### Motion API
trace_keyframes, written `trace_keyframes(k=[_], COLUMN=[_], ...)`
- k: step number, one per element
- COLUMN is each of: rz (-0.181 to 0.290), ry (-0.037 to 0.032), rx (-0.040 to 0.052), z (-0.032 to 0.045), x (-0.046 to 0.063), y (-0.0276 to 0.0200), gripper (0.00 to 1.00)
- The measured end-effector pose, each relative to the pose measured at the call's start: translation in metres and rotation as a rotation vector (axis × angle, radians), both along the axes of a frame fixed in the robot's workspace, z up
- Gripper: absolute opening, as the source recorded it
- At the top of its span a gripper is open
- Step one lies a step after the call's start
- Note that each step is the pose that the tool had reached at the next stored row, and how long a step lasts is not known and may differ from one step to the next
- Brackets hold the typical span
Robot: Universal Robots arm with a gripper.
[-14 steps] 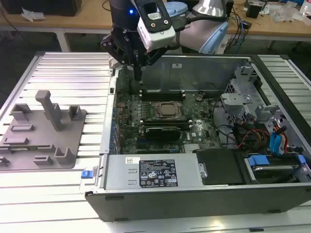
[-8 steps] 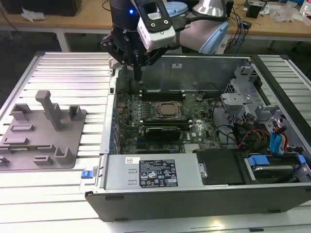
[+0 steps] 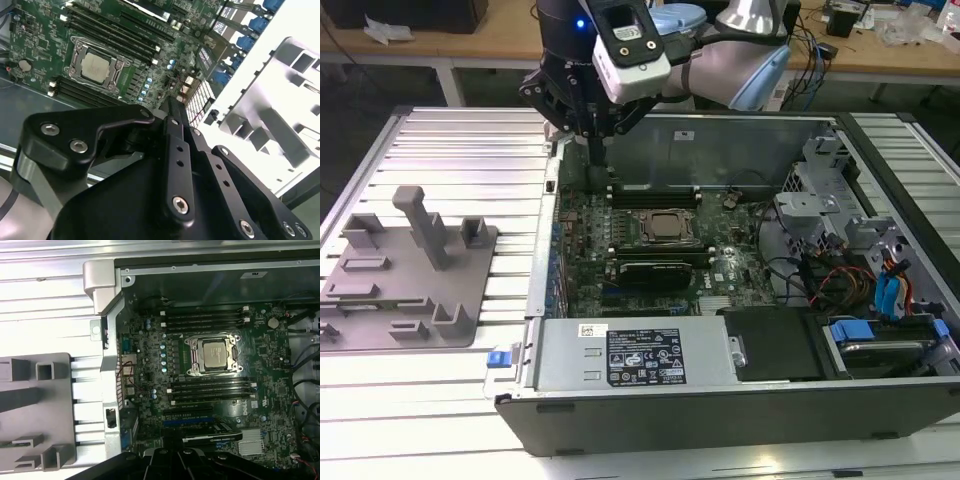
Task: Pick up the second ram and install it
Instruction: 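Reach for the second ram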
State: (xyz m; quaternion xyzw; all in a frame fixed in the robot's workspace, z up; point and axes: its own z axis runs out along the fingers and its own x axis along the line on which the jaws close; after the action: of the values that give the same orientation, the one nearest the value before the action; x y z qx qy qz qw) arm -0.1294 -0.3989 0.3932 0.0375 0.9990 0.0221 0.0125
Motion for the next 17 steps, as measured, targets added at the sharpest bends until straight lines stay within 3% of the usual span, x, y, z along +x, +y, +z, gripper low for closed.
trace_keyframes(k=[5,17], rz=[0.0,0.0], ry=[0.0,0.0], rx=[0.0,0.0], z=[0.0,-0.0001], x=[-0.01,-0.061], y=[0.0,0.0], gripper=[0.08,0.08])
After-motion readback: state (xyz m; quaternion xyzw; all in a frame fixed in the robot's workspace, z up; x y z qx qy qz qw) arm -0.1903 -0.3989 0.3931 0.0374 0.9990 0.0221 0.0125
